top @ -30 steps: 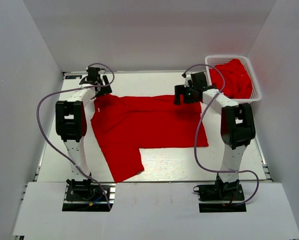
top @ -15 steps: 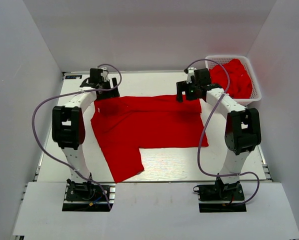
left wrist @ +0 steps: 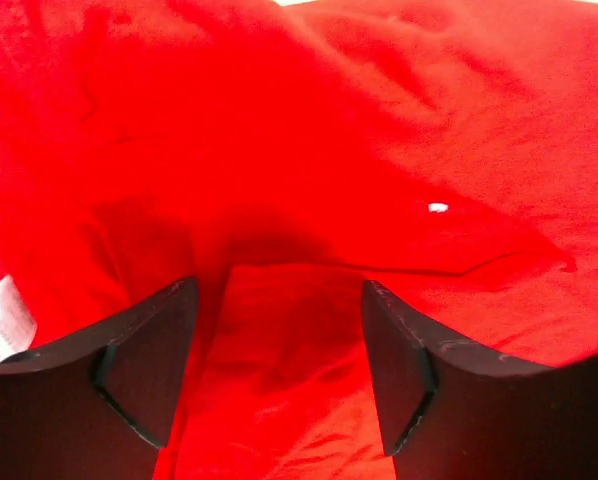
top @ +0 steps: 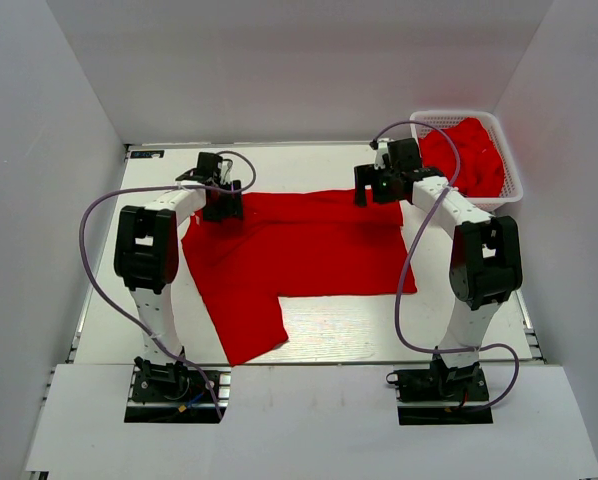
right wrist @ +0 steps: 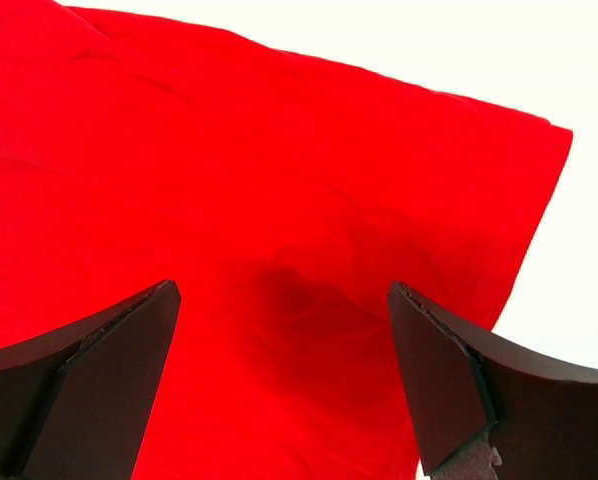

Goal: Fold and stack the t-shirts
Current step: Fold the flattened tshirt in 1/3 of the way

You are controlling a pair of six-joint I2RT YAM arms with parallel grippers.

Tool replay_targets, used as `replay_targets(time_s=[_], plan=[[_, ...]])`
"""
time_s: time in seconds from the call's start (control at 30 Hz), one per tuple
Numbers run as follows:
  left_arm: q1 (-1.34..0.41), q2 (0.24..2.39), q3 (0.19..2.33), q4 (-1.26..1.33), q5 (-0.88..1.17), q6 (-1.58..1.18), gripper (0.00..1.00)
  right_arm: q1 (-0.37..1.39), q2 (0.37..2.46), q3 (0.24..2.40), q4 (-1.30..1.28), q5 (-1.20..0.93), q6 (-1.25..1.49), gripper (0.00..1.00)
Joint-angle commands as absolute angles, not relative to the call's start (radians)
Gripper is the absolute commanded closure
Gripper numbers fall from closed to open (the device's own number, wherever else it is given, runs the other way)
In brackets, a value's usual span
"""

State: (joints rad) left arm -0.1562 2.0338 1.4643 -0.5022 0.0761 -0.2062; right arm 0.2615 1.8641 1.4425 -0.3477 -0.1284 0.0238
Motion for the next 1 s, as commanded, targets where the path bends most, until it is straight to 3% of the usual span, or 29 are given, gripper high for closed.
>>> replay_targets(time_s=[0.0,0.2,0.23,0.33,0.43,0.5,0.53,0.97], plan=[[-0.167,1.973,1.450,-0.508,0.029,-0.210,0.25,0.256,1.844,1.428,-0.357,-0.117,0.041,0.10],[-0.167,1.973,1.440,-0.488,0.029,-0.219,0.46,0.256,1.841,1.428,-0.364,-0.120,0.049,0.10],[-0.176,1.973,1.440,-0.488,0.029,-0.228,0.55,0.258,1.844,1.428,-0.364,-0.121,0.052,0.10],[-0.176,1.950,1.431,-0.477,0.029,-0.229,0.67,0.256,1.847,1.433,-0.361,-0.123,0.057,0.10],[-0.176,1.950,1.431,-0.477,0.020,-0.229,0.75,0.256,1.852,1.433,-0.361,-0.130,0.057,0.10],[-0.176,1.941,1.431,-0.477,0.020,-0.229,0.88,0.256,1.852,1.433,-0.364,-0.135,0.061,0.10],[-0.176,1.940,1.431,-0.477,0.020,-0.229,1.00,0.256,1.850,1.431,-0.365,-0.133,0.060,0.10],[-0.215,1.809,1.276,-0.448,0.132,-0.209,1.00,0.256,1.841,1.417,-0.367,-0.161,0.067,0.10]])
